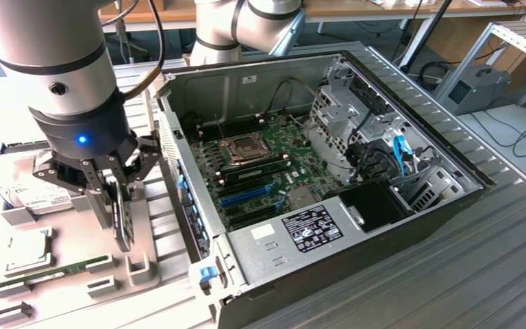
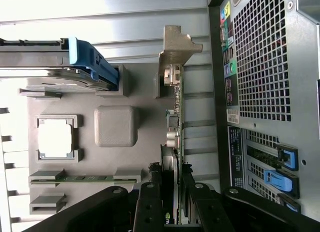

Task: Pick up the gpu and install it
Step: 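Pick up the gpu and move the gpu toward the slot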

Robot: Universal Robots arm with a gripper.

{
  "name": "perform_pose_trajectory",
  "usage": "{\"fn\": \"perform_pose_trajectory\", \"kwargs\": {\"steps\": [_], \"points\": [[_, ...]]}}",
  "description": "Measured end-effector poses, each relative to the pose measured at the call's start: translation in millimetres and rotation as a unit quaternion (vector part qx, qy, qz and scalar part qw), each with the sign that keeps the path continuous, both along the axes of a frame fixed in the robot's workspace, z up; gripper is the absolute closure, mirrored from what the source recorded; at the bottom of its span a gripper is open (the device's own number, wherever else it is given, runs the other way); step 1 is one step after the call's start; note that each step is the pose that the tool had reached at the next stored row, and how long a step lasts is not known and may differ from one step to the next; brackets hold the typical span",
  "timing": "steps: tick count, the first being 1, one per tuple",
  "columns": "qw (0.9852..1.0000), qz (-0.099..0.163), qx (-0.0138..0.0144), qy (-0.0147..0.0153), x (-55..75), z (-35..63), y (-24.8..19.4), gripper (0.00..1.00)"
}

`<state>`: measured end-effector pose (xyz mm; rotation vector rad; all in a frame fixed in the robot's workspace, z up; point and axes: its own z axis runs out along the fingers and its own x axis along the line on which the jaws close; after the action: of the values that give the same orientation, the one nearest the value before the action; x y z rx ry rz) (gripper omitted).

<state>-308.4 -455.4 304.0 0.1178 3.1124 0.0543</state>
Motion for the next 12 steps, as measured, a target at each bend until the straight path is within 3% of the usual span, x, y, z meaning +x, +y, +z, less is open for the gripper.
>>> {"fn": "perform_pose_trajectory", "kwargs": {"steps": [12], "points": [[1.0,0.0,0.0,0.0,0.0,3.2,0.0,0.74]]}}
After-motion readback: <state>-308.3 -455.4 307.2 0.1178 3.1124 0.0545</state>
